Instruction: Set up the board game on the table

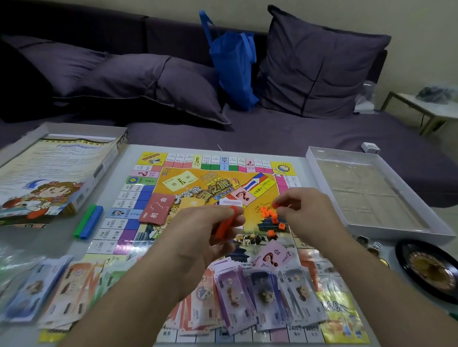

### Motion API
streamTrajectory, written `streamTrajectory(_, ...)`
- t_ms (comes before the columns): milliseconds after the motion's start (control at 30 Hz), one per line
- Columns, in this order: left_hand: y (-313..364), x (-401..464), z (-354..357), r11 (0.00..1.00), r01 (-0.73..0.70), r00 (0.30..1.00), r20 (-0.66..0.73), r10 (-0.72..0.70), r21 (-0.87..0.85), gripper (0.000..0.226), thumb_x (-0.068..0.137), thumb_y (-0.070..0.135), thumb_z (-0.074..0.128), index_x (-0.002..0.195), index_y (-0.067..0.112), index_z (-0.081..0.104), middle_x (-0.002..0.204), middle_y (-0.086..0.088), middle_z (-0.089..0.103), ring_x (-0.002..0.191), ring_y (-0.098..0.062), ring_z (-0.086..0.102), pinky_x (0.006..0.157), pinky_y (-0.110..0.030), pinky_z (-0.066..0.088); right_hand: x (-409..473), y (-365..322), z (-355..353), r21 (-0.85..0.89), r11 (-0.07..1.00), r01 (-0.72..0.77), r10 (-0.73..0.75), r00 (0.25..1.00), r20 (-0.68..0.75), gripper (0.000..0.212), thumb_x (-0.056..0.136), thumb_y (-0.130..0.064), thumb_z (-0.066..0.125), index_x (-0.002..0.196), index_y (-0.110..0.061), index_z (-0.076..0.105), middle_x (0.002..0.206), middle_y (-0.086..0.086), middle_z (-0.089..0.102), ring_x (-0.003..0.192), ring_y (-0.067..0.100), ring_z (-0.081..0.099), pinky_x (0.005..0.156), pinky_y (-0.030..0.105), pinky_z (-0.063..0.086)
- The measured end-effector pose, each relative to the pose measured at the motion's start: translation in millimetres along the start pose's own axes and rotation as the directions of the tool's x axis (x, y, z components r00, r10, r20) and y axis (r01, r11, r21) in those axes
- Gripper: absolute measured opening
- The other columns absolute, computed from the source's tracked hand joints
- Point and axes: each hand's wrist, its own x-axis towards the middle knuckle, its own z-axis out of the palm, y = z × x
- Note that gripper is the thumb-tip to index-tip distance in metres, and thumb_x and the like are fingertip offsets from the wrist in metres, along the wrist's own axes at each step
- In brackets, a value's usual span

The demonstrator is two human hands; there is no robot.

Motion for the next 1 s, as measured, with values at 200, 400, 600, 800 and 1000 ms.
streamTrajectory(200, -0.1, -2.7, 5.6, 1.0, 0.015, 1.0, 0.002, -0.015, 0.023, 0.028, 0.102, 0.016, 0.058, 0.109, -0.006, 0.074, 0.076, -0.008, 0.054, 0.057, -0.015, 0.041, 0.052, -0.029, 0.037, -34.2, -49.3, -5.6, 0.197, 0.962, 0.188, -0.208, 0.974, 0.09, 0.025, 0.093, -0.006, 0.074, 0.093, -0.03, 0.08, 0.087, -0.016, 0.075, 0.088, 0.009, 0.071, 0.08, 0.035, 0.062)
streamTrajectory(400, -1.9, -7.8, 3.9, 0.98, -0.097, 0.995, -0.012, 0.1, 0.177, 0.024, 0.098, 0.021, 0.071, 0.105, -0.002, 0.073, 0.075, -0.006, 0.046, 0.053, -0.013, 0.034, 0.049, -0.026, 0.036, -48.0, -61.1, -4.1, 0.245, 0.938, 0.246, -0.28, 0.953, 0.114, 0.026, 0.093, -0.002, 0.073, 0.095, -0.027, 0.081, 0.087, -0.012, 0.074, 0.085, 0.011, 0.07, 0.075, 0.029, 0.058)
streamTrajectory(600, 1.9, -10.8, 0.6, 0.989, -0.088, 0.996, 0.013, 0.087, 0.117, 0.023, 0.095, 0.02, 0.074, 0.1, -0.002, 0.076, 0.069, -0.002, 0.044, 0.055, -0.012, 0.031, 0.045, -0.023, 0.029, -50.0, -62.5, -5.3, 0.307, 0.919, 0.248, -0.285, 0.955, 0.084, 0.028, 0.092, 0.0, 0.075, 0.105, -0.025, 0.081, 0.091, -0.01, 0.077, 0.087, 0.011, 0.074, 0.08, 0.034, 0.063)
streamTrajectory(800, -1.8, -5.2, 1.8, 0.999, -0.048, 0.998, -0.042, 0.047, -0.014, 0.028, 0.091, 0.026, 0.079, 0.098, -0.001, 0.081, 0.072, -0.002, 0.045, 0.057, -0.014, 0.03, 0.045, -0.025, 0.026, -52.8, -67.2, -5.0, 0.262, 0.888, 0.377, -0.357, 0.926, -0.121, 0.017, 0.089, -0.011, 0.082, 0.097, -0.025, 0.08, 0.091, -0.016, 0.077, 0.091, 0.009, 0.074, 0.076, 0.038, 0.062)
streamTrajectory(1000, -2.0, -8.6, 5.6, 0.994, 0.021, 0.997, 0.073, -0.013, -0.11, 0.024, 0.091, 0.029, 0.076, 0.093, 0.005, 0.077, 0.067, 0.001, 0.045, 0.057, -0.013, 0.027, 0.049, -0.025, 0.022, -54.4, -67.0, -0.8, 0.23, 0.864, 0.449, -0.431, 0.894, -0.123, 0.017, 0.092, -0.01, 0.079, 0.102, -0.024, 0.082, 0.096, -0.016, 0.078, 0.096, 0.007, 0.073, 0.08, 0.032, 0.062)
